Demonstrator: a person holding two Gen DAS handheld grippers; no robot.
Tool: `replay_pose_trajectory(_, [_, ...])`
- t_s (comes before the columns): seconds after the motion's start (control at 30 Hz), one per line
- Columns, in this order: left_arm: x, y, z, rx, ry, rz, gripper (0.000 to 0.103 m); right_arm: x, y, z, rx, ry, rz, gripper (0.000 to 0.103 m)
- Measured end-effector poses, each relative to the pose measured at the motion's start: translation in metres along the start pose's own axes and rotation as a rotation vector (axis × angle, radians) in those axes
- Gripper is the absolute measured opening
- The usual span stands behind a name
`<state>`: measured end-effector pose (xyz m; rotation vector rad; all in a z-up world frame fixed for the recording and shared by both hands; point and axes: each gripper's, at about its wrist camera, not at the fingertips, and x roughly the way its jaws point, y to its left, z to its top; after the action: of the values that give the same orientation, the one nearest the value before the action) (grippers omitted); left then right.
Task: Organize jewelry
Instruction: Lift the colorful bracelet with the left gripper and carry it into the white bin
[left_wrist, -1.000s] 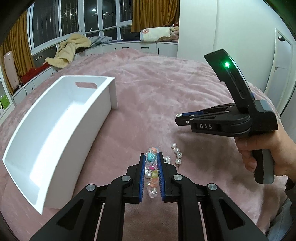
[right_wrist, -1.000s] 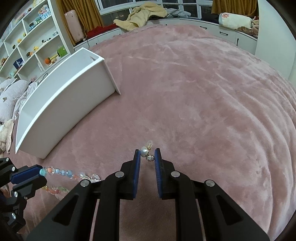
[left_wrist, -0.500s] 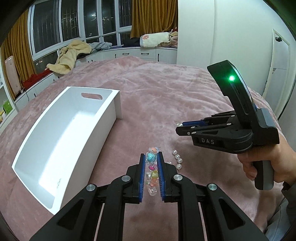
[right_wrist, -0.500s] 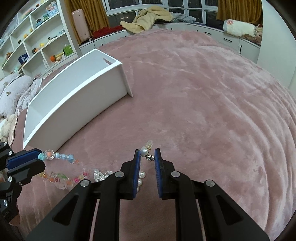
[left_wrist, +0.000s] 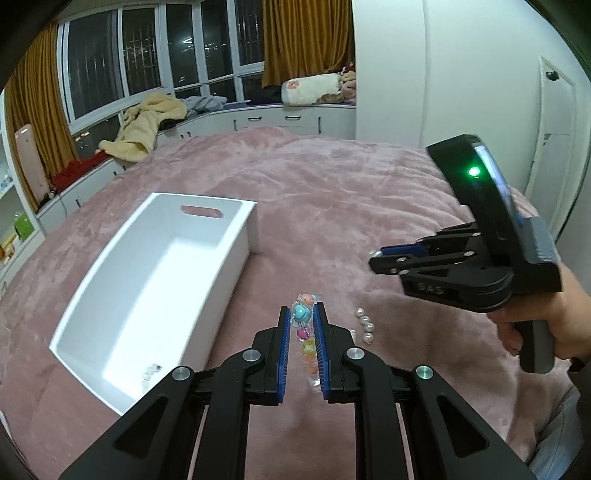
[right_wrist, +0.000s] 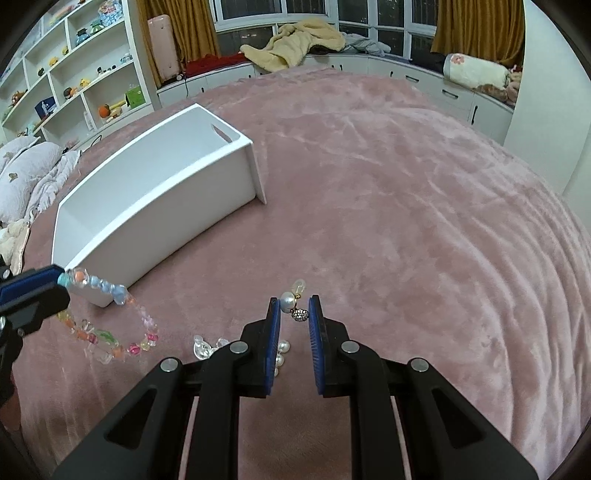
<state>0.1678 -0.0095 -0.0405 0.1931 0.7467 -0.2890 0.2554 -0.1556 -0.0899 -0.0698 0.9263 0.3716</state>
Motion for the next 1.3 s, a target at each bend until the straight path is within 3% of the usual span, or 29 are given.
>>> replay_pose_trajectory(0.53, [-0.030, 0.028, 0.033, 0.029, -0.039, 0.078, 0.018, -0.003, 0.010, 0.024, -0.005, 0.007, -0.001, 0.016])
replay_pose_trajectory(1.3, [-0.039, 0.123, 0.030, -0.056, -0.023, 0.221, 0.018, 0.021, 0.095, 0.101, -0.153, -0.012, 0.032, 0.016])
